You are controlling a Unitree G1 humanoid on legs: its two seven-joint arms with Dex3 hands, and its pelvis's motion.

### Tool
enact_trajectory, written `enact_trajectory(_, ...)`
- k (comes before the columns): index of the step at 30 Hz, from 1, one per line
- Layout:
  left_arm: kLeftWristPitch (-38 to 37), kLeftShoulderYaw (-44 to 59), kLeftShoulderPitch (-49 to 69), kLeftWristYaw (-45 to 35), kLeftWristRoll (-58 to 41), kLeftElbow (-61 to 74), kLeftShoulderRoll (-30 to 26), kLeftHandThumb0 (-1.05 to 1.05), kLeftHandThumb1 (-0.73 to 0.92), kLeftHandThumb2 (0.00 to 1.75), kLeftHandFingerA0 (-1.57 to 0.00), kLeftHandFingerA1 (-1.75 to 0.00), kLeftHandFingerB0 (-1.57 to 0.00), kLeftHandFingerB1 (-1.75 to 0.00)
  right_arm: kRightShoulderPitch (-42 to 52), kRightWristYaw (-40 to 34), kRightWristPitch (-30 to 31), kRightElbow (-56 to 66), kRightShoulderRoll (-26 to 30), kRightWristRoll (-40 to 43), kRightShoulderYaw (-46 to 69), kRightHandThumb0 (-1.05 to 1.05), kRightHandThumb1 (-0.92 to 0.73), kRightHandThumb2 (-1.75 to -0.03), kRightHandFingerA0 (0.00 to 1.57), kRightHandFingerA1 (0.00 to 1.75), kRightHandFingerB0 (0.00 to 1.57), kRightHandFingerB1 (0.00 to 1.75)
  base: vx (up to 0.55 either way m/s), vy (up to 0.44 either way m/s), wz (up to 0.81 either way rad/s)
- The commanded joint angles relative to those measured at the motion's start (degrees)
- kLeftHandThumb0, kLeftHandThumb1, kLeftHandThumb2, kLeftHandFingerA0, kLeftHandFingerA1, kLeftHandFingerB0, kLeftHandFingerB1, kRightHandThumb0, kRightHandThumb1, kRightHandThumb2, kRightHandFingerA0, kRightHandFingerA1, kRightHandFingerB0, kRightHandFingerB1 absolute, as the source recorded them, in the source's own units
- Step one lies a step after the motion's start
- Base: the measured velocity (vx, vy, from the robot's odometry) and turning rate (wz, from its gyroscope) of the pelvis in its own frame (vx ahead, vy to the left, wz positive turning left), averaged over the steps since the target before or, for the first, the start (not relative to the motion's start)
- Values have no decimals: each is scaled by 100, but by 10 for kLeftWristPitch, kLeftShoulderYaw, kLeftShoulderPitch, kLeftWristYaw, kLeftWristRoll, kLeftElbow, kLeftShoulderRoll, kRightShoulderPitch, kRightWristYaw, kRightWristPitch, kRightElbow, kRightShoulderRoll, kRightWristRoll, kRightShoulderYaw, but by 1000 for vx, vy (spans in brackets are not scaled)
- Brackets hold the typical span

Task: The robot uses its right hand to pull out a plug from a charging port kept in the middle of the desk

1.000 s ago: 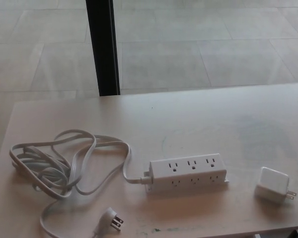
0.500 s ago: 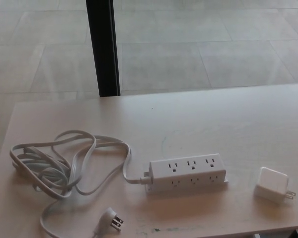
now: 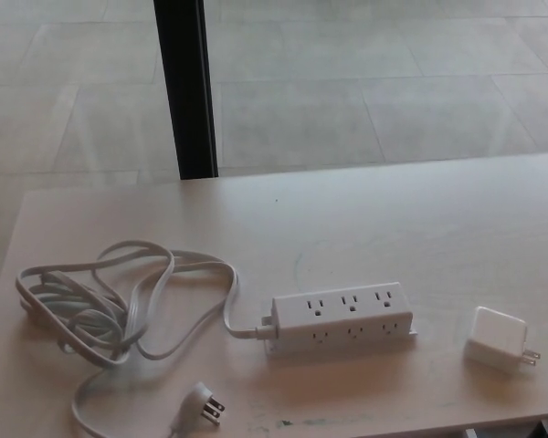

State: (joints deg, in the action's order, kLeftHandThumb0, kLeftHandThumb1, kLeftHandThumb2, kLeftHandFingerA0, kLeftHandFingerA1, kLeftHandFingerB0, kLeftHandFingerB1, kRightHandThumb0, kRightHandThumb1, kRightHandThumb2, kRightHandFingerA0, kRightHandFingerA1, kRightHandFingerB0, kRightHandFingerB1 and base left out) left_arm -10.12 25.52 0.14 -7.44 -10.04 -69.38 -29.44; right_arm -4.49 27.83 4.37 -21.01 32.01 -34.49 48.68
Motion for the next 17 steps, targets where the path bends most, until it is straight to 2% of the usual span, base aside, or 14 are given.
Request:
enact_trajectory(1, -8, 15, 7, 1, -17, -6, -6, -89, 92, 82, -74, -52, -52, -42, -20, -282, 67, -162, -111, 337, 351, -84, -77, -69, 67, 138, 0, 70, 0, 0, 0)
enact_trajectory(2, -8, 15, 8, 1, -17, -5, -6, -87, 92, 78, -74, -53, -55, -42, -19, -286, 62, -161, -120, 331, 346, -82, -75, -69, 76, 139, 0, 78, 0, 0, 0)
enact_trajectory(3, -7, 16, 9, 1, -19, -4, -6, -89, 92, 78, -75, -53, -56, -42, -14, -290, 67, -149, -132, 315, 339, -88, -56, -97, 92, 126, 7, 72, 0, 0, 0)
enact_trajectory(4, -5, 19, 11, 1, -21, -5, -6, -90, 92, 78, -76, -53, -55, -41, -8, -286, 77, -140, -143, 303, 334, -84, -73, -68, 88, 145, 0, 85, 0, 0, 0)
enact_trajectory(6, -5, 17, 10, 3, -18, -6, -7, -89, 92, 77, -76, -53, -55, -41, -13, -273, 71, -145, -149, 320, 345, -83, -73, -68, 82, 149, 0, 87, 0, 0, 0)
enact_trajectory(7, -5, 13, 11, 3, -14, -6, -8, -88, 92, 79, -77, -54, -55, -41, -15, -277, 66, -148, -155, 317, 344, -84, -70, -64, 86, 144, 0, 90, 0, 0, 0)
enact_trajectory(8, -5, 12, 11, 3, -13, -6, -8, -83, 79, 119, -75, -64, -48, -53, -17, -280, 64, -153, -156, 314, 341, -85, -69, -61, 88, 135, 0, 92, 0, 0, 0)
enact_trajectory(9, -5, 14, 11, 3, -15, -5, -8, -91, 92, 84, -79, -56, -52, -41, -21, -279, 64, -154, -159, 315, 344, -84, -67, -61, 92, 132, 0, 96, 0, 0, 0)
enact_trajectory(12, -4, 14, 11, 6, -15, -5, -8, -89, 92, 79, -77, -53, -54, -41, -23, -275, 71, -140, -169, 312, 347, -86, -68, -61, 97, 131, 0, 91, 0, 0, 0)
enact_trajectory(15, 0, 20, 13, 4, -22, -2, -7, -88, 92, 76, -76, -53, -55, -41, -19, -260, 67, -133, -177, 307, 338, -85, -65, -57, 93, 123, 1, 96, 0, 0, 0)
enact_trajectory(16, 0, 21, 7, 5, -22, -6, -6, -89, 92, 80, -76, -51, -53, -41, -19, -243, 56, -127, -184, 307, 325, -89, -67, -56, 86, 121, 0, 99, 0, 0, 0)
enact_trajectory(17, -3, 20, 9, 3, -21, -4, -6, -90, 92, 81, -76, -52, -53, -41, -12, -239, 56, -124, -186, 295, 313, -90, -69, -56, 92, 118, 0, 99, 0, 0, 0)
